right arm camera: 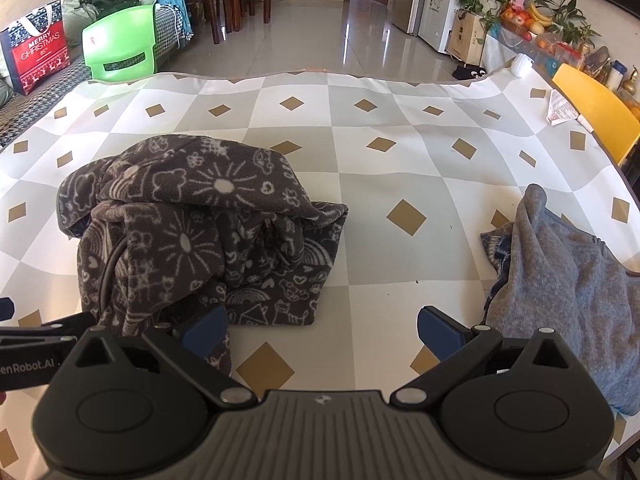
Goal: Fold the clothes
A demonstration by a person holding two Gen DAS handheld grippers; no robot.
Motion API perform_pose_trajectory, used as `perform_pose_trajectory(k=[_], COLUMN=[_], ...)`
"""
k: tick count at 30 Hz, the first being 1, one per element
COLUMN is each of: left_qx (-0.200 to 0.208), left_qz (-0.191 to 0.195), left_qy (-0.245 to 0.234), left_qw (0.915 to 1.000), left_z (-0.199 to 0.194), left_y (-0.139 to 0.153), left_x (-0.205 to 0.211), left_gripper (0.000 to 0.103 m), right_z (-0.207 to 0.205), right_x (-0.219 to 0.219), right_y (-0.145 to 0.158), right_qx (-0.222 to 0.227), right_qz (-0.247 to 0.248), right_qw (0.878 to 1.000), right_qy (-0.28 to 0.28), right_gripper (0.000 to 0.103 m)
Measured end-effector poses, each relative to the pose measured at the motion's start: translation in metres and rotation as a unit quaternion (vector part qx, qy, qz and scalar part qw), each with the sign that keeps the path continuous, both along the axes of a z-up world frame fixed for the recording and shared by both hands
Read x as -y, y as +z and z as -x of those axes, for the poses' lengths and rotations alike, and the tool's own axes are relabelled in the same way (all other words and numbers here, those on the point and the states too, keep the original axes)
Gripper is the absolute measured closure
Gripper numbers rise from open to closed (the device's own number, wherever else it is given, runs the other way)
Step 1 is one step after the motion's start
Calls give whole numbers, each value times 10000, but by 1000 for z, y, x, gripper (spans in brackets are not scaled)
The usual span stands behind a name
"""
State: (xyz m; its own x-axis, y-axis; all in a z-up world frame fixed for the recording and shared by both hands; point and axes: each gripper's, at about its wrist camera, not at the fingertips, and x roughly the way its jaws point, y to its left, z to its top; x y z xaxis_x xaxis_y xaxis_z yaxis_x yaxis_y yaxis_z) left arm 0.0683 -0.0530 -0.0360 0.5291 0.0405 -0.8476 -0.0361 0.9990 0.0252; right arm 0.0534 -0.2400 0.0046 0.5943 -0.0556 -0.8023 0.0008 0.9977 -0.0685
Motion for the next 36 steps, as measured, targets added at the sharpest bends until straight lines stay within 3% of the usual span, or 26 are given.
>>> perform_pose_trajectory(k=[36], left_qx=[102], left_qz=[-47], left_qy=[-151], left_qw=[9998], left_z=[6], left_y=[4], left_x=[8], left_gripper=[0], right_z=[1], right_x=[1], right_y=[1], right_qx=[90], right_qz=[-88], right_qw=[9999], right_qy=[-77], right_gripper=[2])
